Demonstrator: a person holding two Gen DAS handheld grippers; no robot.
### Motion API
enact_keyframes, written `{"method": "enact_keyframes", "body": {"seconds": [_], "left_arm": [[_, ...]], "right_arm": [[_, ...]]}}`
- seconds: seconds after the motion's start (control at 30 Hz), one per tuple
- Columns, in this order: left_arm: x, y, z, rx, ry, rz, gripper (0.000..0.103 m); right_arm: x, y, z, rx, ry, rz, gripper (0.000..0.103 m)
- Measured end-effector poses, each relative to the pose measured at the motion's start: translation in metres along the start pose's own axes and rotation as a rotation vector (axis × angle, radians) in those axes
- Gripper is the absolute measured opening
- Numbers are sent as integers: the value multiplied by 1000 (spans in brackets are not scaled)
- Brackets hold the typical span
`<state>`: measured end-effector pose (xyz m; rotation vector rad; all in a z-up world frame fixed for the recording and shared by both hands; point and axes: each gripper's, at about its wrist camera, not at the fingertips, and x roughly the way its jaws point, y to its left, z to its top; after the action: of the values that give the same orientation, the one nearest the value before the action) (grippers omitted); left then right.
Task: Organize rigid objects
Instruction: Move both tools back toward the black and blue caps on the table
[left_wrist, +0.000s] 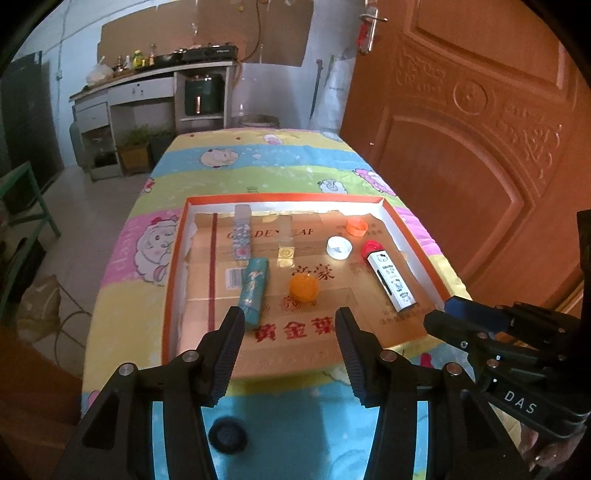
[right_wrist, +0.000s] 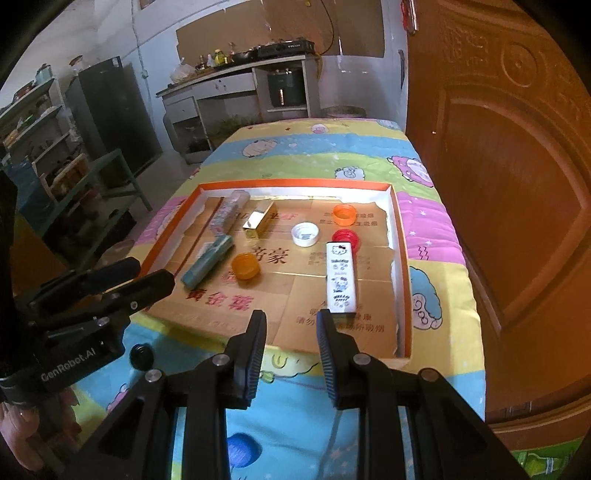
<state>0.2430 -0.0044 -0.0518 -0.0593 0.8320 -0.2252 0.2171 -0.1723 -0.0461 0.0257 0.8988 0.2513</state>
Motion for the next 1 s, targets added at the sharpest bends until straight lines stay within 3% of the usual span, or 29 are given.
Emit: {"method": "enact_keyframes", "body": {"seconds": [0.6, 1.0], "left_arm": [[-71, 30, -53, -42, -60, 4, 53], [-88, 37, -91, -58, -63, 16, 53]], "right_arm": [[-47, 42, -40, -34, -40, 44, 28], [-55, 58, -72, -49, -45, 53, 28]]}}
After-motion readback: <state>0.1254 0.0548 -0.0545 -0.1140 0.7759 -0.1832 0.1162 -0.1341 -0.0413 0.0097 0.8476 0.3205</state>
